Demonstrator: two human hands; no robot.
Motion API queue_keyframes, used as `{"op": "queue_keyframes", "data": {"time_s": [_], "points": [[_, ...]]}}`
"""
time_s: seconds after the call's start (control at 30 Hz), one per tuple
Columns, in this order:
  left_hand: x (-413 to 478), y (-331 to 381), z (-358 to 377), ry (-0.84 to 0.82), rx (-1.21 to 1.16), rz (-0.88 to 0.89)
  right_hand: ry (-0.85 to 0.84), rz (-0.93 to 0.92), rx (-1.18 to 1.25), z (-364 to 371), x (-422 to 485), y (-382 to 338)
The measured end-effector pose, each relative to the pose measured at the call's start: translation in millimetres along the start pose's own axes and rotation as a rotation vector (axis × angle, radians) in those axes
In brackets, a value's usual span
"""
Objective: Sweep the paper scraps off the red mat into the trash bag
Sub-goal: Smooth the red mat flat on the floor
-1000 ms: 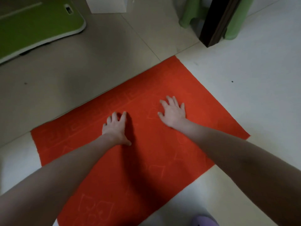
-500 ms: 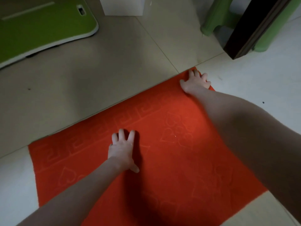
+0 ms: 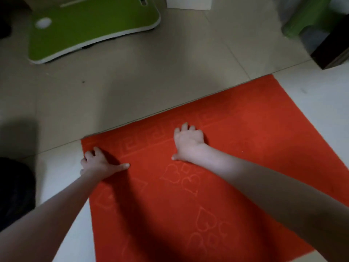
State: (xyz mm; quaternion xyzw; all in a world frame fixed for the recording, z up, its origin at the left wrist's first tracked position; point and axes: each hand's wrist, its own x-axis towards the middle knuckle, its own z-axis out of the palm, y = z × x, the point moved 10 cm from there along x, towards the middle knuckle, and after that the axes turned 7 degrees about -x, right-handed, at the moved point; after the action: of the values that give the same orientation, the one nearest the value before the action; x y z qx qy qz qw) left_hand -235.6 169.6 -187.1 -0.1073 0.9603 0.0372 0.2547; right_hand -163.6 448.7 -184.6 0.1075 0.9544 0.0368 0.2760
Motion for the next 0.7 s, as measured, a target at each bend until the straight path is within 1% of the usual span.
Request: {"op": "queue_keyframes", "data": {"time_s": [0.1, 0.2, 0.33, 0.4, 0.47, 0.5, 0.57, 0.63, 0.7], "points": [[19.0, -5.0, -1.4, -0.063, 0.077, 0.012, -0.093, 0.035, 0.011, 7.6, 2.3, -2.0], [27.8, -1.2, 0.6, -0.126, 0.07, -0.024, -0.149, 0.047, 0.059, 10.6, 4.0, -5.7], [25.5, 1.2, 1.2, -0.129, 0.072, -0.01, -0.178, 0.064, 0.207, 14.6, 5.1, -6.5], [14.2, 16.7, -2.3, -0.078, 0.097, 0.066, -0.19, 0.066, 0.245, 17.6, 5.9, -6.0], [-2.0, 46.4, -5.0, 0.008, 0.104, 0.244, -0.192, 0.064, 0.251, 18.2, 5.8, -6.9], [-12.7, 62.6, -3.4, 0.022, 0.094, 0.331, -0.188, 0.062, 0.257, 18.0, 5.7, -6.8], [-31.8, 85.3, 12.2, -0.053, 0.073, 0.422, -0.178, 0.062, 0.271, 17.9, 5.6, -6.4], [-46.7, 92.1, 31.4, -0.166, 0.09, 0.42, -0.165, 0.055, 0.274, 17.2, 3.4, -6.2], [-53.7, 87.2, 44.2, -0.238, 0.131, 0.394, -0.151, 0.037, 0.262, 16.8, 1.8, -6.4]]}}
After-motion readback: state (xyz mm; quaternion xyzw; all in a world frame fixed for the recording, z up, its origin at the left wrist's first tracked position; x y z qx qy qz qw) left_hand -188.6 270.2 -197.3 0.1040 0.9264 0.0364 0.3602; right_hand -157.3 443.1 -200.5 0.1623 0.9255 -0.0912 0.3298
